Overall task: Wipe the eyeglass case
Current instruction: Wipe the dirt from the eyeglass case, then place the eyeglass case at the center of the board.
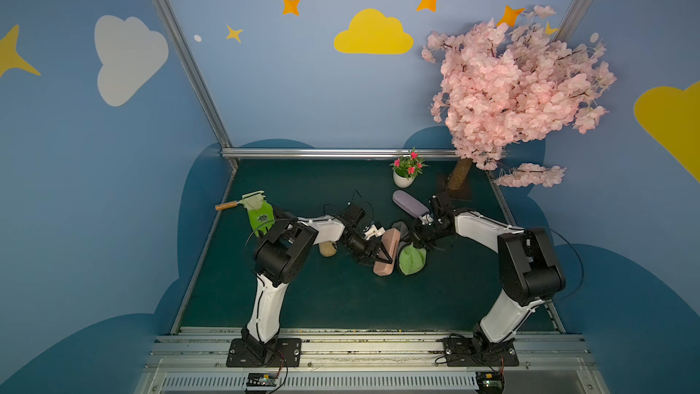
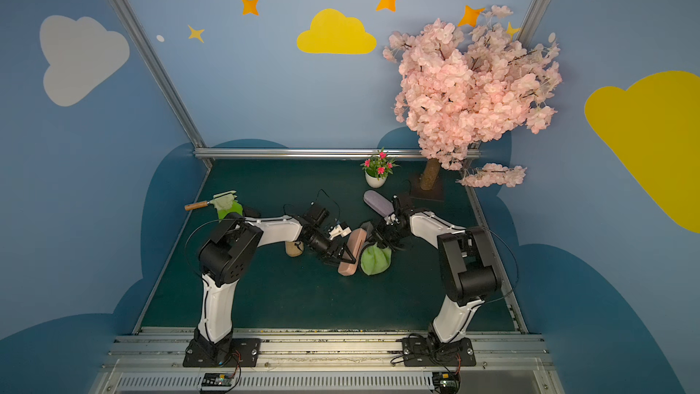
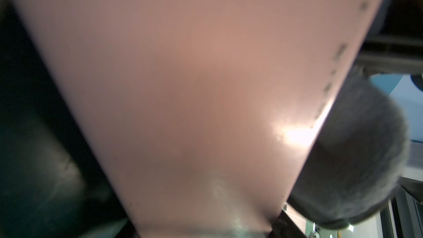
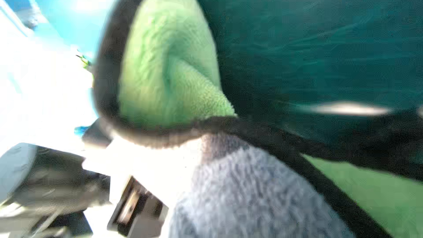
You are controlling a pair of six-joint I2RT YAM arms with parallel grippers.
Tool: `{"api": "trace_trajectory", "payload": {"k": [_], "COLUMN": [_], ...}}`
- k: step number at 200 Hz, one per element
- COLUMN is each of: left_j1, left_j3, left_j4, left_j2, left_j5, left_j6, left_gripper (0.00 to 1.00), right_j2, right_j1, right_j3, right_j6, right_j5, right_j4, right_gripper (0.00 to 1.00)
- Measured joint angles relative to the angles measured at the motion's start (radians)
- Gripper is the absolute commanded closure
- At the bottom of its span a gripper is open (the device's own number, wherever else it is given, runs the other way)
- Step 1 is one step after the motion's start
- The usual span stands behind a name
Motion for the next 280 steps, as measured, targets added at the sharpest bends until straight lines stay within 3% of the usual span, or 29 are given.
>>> {"api": "trace_trajectory", "payload": {"k": [37,65,90,121,153,169,179,198,217,246,280], "left_j1": [0.018,0.020,0.006,-0.042,-0.103,-0.145,-0.177,-0.223,-0.249,-0.249,-0.248], "left_j3": [0.028,0.050,0.108,0.175,0.278,0.418,0.532,0.708,0.798,0.812,0.812], "left_j4": [-0.132,-0.189,-0.236,-0.301,-0.375,-0.448,-0.495,-0.538,-0.554,-0.564,-0.571], "left_j2": [0.002,0.002,0.002,0.002,0.040,0.113,0.172,0.270,0.322,0.331,0.331], "left_j5": [-0.008,-0.048,-0.156,-0.290,-0.404,-0.467,-0.509,-0.547,-0.545,-0.531,-0.523], "left_j6": [0.019,0.024,0.006,-0.028,-0.078,-0.080,-0.077,-0.065,-0.050,-0.034,-0.028], "left_gripper": [0.97,0.97,0.93,0.89,0.63,0.49,0.33,0.15,0.12,0.13,0.14], "right_j2": [-0.004,-0.118,-0.278,-0.412,-0.467,-0.467,-0.469,-0.480,-0.493,-0.492,-0.425], "right_j1": [0.156,0.228,0.146,-0.123,-0.275,-0.293,-0.306,-0.326,-0.352,-0.364,-0.295], "right_j3": [-0.087,-0.187,-0.153,0.068,0.129,0.121,0.110,0.085,0.063,0.051,0.035], "right_j6": [0.083,0.111,0.037,-0.130,-0.201,-0.208,-0.207,-0.202,-0.193,-0.180,-0.133], "right_j5": [0.049,0.014,-0.033,-0.010,-0.011,-0.019,-0.024,-0.032,-0.036,-0.041,-0.051], "right_j4": [0.078,0.040,-0.137,-0.290,-0.355,-0.374,-0.376,-0.374,-0.374,-0.352,-0.263], "right_gripper": [1.00,1.00,1.00,1.00,1.00,1.00,1.00,1.00,1.00,1.00,1.00]}}
